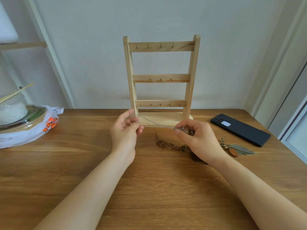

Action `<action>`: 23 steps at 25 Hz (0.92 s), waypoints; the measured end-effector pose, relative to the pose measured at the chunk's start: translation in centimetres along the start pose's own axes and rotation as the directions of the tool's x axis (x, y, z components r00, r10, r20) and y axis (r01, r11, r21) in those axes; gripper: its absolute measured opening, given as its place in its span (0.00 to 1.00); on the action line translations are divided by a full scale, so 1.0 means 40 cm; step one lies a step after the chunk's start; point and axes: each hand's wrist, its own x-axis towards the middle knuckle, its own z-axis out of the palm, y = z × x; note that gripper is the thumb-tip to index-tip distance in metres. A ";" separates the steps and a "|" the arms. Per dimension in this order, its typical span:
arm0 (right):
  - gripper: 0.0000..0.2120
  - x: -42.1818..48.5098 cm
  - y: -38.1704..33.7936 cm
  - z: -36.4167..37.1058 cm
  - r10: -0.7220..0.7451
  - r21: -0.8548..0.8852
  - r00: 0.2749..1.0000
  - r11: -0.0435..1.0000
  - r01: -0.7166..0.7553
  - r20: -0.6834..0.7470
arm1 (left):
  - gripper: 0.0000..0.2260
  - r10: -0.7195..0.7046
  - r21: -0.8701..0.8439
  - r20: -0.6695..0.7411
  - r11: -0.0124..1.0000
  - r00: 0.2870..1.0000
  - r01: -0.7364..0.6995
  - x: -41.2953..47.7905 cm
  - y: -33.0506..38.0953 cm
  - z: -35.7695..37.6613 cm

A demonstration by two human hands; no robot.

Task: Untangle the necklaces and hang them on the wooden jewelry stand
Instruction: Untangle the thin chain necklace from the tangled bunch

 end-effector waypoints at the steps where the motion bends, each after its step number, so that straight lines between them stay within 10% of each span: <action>1: 0.02 0.001 0.000 0.001 -0.001 0.001 1.000 1.000 0.001 0.001 | 0.18 0.008 -0.041 -0.053 0.999 0.999 -0.011 0.002 0.000 -0.001; 15: 0.02 0.007 0.020 -0.006 -0.026 -0.104 0.999 0.994 0.023 -0.024 | 0.11 0.005 -0.097 -0.266 0.995 0.964 -0.031 0.023 0.030 -0.028; 19: 0.03 0.001 0.010 0.002 -0.083 -0.160 0.996 0.984 0.081 -0.008 | 0.04 0.435 0.266 0.163 0.845 0.886 -0.464 -0.016 0.019 -0.006; 23: 0.05 -0.002 0.006 0.005 -0.120 -0.159 0.993 0.980 0.117 -0.010 | 0.05 0.320 0.440 0.517 0.697 0.794 -0.567 -0.034 0.000 0.002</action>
